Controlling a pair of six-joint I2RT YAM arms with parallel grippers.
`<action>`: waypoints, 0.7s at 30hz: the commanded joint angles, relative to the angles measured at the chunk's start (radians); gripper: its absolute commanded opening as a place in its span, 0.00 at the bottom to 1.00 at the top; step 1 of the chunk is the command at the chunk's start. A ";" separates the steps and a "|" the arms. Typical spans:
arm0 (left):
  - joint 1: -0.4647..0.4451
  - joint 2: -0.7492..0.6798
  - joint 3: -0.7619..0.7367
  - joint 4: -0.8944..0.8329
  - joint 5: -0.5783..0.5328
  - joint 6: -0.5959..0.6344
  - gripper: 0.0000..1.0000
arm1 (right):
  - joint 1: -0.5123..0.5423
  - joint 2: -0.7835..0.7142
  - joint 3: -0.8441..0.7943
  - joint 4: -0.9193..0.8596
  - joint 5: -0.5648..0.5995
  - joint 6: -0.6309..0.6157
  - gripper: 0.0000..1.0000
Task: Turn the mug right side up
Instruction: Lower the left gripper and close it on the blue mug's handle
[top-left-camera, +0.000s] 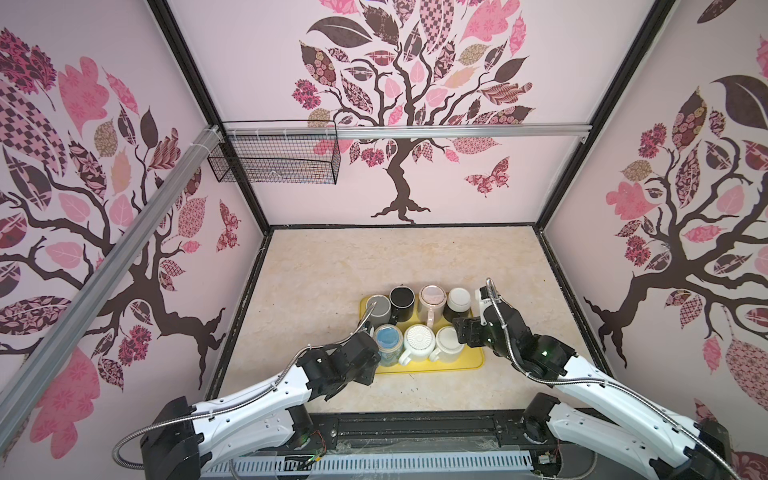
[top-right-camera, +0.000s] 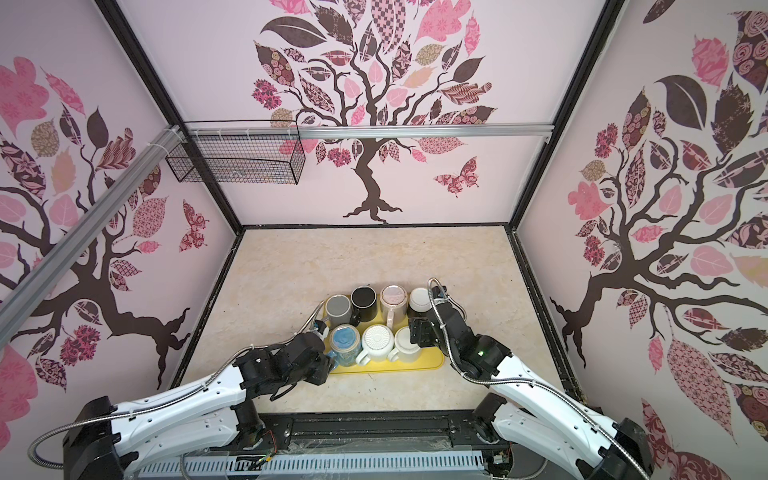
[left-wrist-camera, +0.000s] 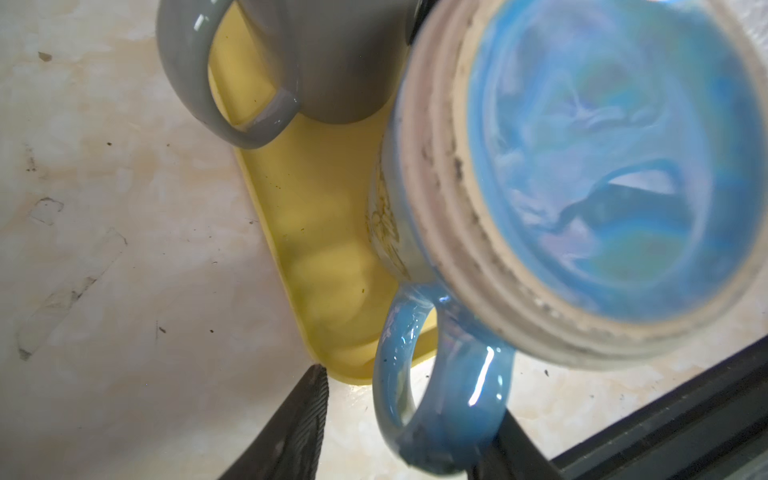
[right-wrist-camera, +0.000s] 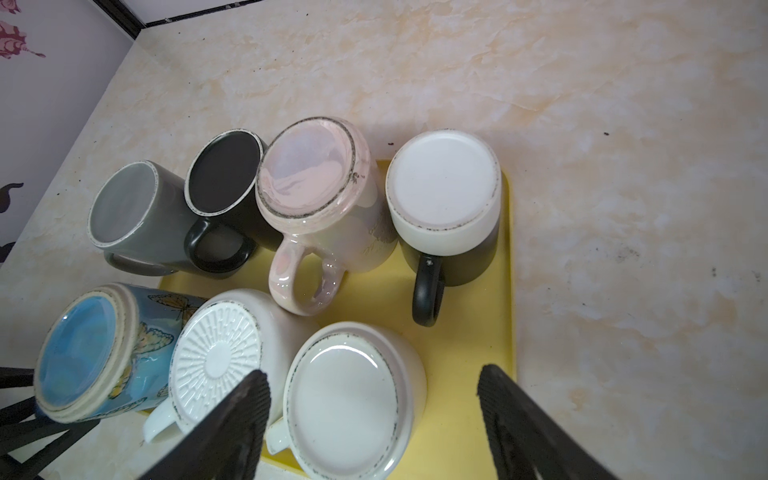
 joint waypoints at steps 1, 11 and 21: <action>-0.004 0.038 0.054 -0.003 -0.026 0.039 0.53 | 0.006 -0.014 -0.005 0.011 0.000 0.007 0.82; -0.011 0.106 0.110 0.024 0.014 0.078 0.50 | 0.005 -0.025 -0.033 0.039 -0.024 0.014 0.81; -0.021 0.138 0.103 0.058 0.011 0.088 0.47 | 0.006 -0.056 -0.059 0.051 -0.034 0.026 0.79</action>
